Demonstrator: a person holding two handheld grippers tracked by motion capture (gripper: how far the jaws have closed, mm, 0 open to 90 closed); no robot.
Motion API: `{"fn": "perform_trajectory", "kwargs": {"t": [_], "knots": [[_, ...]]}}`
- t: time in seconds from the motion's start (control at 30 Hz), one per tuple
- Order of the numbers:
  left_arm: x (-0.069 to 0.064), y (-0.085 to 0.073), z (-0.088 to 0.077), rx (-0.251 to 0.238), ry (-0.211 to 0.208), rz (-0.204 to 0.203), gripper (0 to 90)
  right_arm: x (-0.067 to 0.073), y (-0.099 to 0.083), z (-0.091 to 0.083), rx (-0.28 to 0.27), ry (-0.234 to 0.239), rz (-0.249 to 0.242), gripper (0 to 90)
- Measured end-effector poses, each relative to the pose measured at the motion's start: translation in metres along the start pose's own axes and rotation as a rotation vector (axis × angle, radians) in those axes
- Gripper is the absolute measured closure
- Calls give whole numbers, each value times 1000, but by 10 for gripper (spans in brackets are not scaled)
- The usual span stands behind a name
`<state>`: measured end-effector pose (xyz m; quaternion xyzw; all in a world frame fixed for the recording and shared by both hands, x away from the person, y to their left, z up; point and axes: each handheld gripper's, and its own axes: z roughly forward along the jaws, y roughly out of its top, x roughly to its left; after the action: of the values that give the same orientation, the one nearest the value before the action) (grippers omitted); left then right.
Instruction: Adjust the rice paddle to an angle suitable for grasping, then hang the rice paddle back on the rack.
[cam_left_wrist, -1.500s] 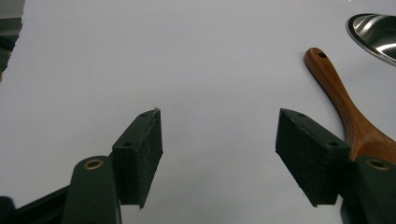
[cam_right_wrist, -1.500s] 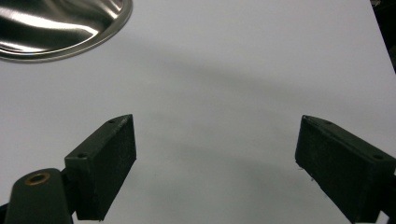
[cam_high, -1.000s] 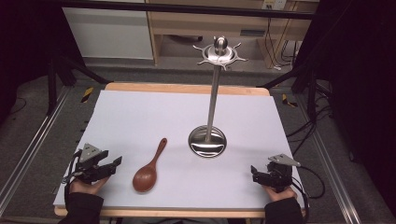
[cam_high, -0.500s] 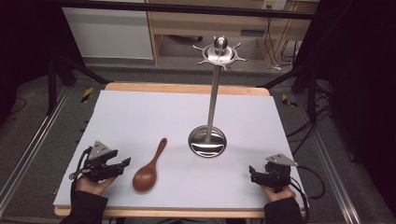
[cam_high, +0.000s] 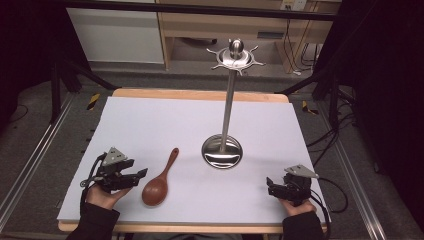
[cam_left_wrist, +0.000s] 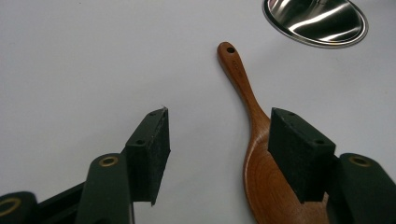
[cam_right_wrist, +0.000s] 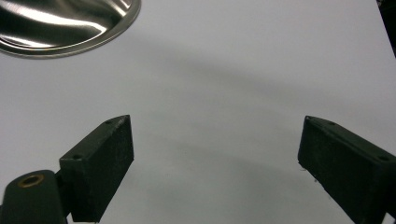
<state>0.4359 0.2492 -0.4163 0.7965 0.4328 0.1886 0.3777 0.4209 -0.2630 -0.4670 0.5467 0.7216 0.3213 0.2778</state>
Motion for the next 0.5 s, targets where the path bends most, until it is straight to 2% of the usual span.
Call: {"fn": "perform_trajectory", "kwargs": {"t": [0.5], "knots": [[-7, 24, 2, 12, -31, 25, 375, 0, -1, -1, 0, 1, -3, 108]]}}
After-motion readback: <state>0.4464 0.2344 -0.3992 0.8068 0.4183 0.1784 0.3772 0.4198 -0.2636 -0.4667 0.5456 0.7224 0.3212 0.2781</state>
